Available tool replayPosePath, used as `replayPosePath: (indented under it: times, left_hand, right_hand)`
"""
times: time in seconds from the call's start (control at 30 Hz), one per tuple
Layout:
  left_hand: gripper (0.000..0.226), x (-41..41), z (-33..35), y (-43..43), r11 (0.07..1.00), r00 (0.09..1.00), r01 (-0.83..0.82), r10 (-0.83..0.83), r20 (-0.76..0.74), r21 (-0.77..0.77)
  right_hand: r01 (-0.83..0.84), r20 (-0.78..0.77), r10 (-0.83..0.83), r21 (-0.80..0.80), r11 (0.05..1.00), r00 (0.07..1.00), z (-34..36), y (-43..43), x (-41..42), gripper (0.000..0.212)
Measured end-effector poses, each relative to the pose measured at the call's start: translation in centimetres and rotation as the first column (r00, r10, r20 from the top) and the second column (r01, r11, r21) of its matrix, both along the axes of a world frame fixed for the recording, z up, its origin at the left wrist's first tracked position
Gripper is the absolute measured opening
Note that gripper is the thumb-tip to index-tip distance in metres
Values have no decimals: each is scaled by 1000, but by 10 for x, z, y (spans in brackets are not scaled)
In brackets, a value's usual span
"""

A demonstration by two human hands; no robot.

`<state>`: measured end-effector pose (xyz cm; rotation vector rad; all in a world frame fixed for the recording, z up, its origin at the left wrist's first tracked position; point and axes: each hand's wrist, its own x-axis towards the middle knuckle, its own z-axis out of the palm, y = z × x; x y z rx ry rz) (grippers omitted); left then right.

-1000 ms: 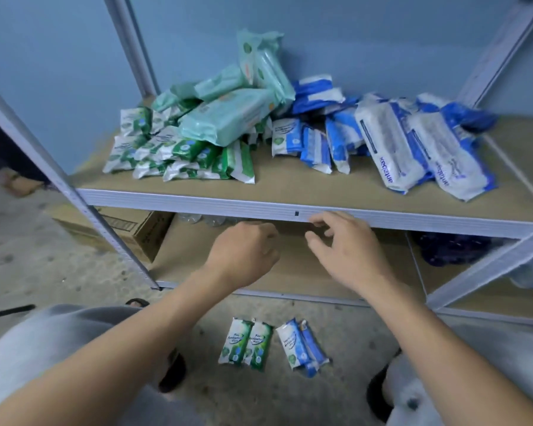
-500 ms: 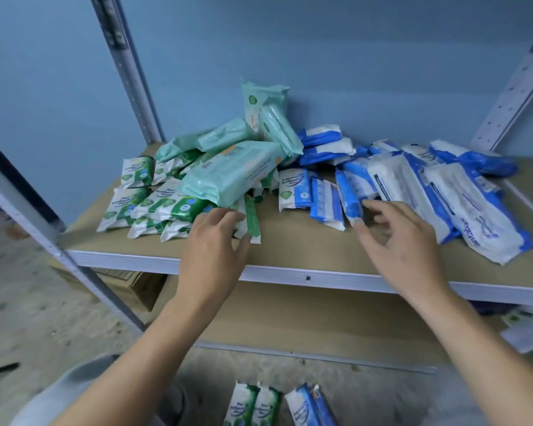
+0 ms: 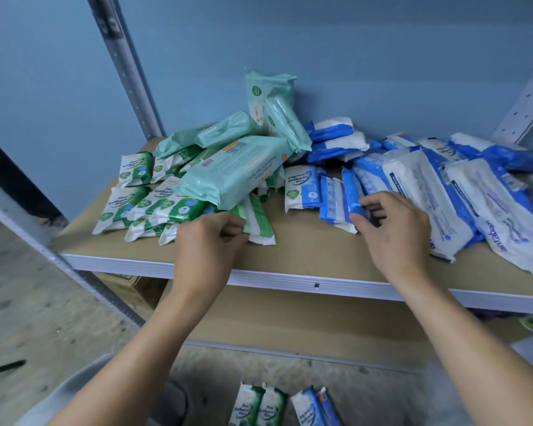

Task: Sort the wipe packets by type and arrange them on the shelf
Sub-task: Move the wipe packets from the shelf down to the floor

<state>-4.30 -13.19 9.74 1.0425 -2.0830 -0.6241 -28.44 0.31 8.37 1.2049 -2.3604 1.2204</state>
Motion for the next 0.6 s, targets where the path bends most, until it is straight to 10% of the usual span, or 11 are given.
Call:
replayPosePath:
  times: [0.33,0.6]
  left_hand:
    - [18,8,-5,32,953,983,184,-175,-59,242]
    - [36,46,0,17,964,947,255,-264,181,74]
  right_hand:
    - [-112,-86,111,-3,994,990,6,33,10,8]
    - [-241,-87,246,62,968,965,14,80,25,9]
